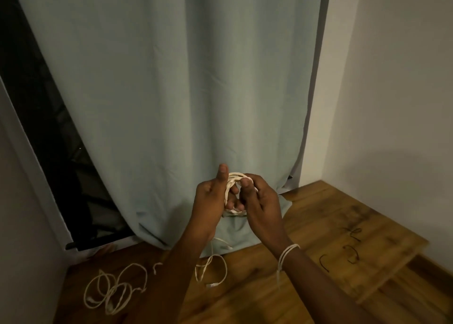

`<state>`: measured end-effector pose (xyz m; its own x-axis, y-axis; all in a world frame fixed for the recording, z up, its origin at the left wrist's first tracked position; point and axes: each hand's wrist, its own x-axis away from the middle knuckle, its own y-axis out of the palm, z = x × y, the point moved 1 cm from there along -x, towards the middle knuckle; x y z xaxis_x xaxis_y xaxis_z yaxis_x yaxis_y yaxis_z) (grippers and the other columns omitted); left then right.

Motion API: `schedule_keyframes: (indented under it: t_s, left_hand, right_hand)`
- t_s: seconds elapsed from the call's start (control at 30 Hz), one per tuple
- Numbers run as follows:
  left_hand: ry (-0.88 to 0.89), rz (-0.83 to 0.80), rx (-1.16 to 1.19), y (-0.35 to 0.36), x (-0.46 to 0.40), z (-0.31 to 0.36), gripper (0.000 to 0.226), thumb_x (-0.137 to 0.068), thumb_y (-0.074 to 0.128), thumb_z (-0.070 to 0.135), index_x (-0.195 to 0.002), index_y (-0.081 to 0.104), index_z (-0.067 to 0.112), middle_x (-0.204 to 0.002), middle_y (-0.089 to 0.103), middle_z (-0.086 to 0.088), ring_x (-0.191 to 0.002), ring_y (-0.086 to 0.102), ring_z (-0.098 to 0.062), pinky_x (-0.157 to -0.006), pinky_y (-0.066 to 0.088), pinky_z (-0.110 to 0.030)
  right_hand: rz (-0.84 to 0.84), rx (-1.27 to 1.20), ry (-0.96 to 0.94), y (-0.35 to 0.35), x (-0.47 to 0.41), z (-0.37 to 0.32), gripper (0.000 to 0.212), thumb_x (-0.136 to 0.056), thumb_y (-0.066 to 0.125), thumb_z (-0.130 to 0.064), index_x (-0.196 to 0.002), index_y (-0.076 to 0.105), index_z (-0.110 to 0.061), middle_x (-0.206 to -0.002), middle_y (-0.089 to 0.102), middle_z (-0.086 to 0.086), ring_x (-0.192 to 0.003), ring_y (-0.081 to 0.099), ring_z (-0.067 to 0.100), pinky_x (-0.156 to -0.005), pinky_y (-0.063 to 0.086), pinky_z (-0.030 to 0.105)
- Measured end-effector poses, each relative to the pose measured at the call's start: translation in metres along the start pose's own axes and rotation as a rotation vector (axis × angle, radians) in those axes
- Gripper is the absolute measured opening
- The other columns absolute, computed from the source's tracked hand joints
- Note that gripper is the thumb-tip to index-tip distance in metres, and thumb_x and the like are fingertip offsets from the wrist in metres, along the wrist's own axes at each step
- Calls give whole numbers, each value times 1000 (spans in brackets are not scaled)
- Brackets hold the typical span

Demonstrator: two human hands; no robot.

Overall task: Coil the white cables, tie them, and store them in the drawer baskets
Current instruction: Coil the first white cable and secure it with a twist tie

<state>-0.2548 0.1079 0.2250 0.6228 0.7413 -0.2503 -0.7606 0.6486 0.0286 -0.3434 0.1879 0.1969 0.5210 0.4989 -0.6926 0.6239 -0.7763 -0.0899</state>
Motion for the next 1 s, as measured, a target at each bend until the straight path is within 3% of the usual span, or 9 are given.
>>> schedule_keyframes:
  t_s: [0.07, 0.13, 0.23, 0.37, 0.53, 0.63, 0.73, 0.9, 1.0]
  left_hand:
    - [-186, -264, 168, -9, -3, -3, 75, -76, 31, 74, -73, 65, 7, -51, 63, -3, -49, 62, -14, -56, 53, -23]
    - [-357, -566, 386, -25, -6, -2, 84, -85, 27, 74, -82, 69, 1, -64, 68, -11, -63, 66, -21, -72, 55, -34]
    - [-403, -686, 252, -39, -18, -3, 72, -88, 37, 66, -87, 68, 1, -75, 70, -15, -74, 66, -25, -77, 52, -38]
    - [-305, -443, 198, -16, -16, -12, 41, -88, 56, 45, -73, 71, 11, -60, 65, -7, -60, 63, -20, -65, 54, -33]
    - [-327, 19, 286, 34, -11, -37, 39, -90, 60, 45, -68, 64, 13, -59, 59, -6, -47, 55, -17, -55, 45, -29]
    - [-369, -15, 389, 60, -14, -49, 39, -90, 56, 38, -59, 56, 16, -61, 48, -7, -45, 46, -16, -51, 37, -26]
    - [-343, 0, 240, 80, -23, -69, 36, -91, 53, 36, -62, 60, 16, -69, 57, -12, -62, 56, -26, -60, 44, -33]
    - [-265, 29, -81, 104, -45, -119, 35, -92, 50, 21, -60, 61, 13, -60, 59, -8, -61, 56, -24, -61, 44, -36]
    - [-249, 56, -230, 121, -63, -152, 31, -93, 51, 14, -69, 63, -3, -73, 62, -29, -64, 59, -33, -62, 45, -42]
  right_hand:
    - [-25, 84, -62, -5, -3, 7, 32, -100, 45, -38, -102, 67, -15, -85, 68, -14, -81, 67, 6, -70, 48, 13]
    - [-133, 167, -108, -10, -8, 11, 25, -101, 50, -29, -100, 68, -12, -84, 66, -15, -78, 66, 3, -70, 46, 12]
    - [-312, 254, -110, -15, -17, 12, 19, -100, 53, -17, -101, 70, -8, -87, 69, -8, -80, 66, 3, -72, 46, 13]
    - [-321, 325, -132, -23, -21, 17, 20, -100, 53, -15, -110, 69, -8, -97, 71, -5, -86, 66, -1, -77, 47, 13]
    - [-33, 273, -13, -23, 2, 31, 17, -101, 52, -15, -99, 65, -5, -86, 67, -4, -74, 62, 0, -70, 45, 15]
    - [158, 35, 173, -21, 12, 44, 24, -102, 51, -24, -100, 62, -3, -77, 68, 3, -63, 65, 13, -57, 51, 25]
    - [239, 11, 257, -36, 13, 69, 25, -102, 49, -24, -102, 62, -2, -78, 67, -3, -65, 65, 8, -56, 51, 22]
    - [-116, 66, 496, -77, 19, 135, 32, -104, 40, -36, -116, 61, -16, -105, 64, -6, -97, 61, 6, -83, 48, 17]
    - [-46, 158, 764, -137, 24, 203, 41, -100, 42, -51, -121, 60, -21, -105, 62, -13, -95, 59, 6, -85, 49, 22]
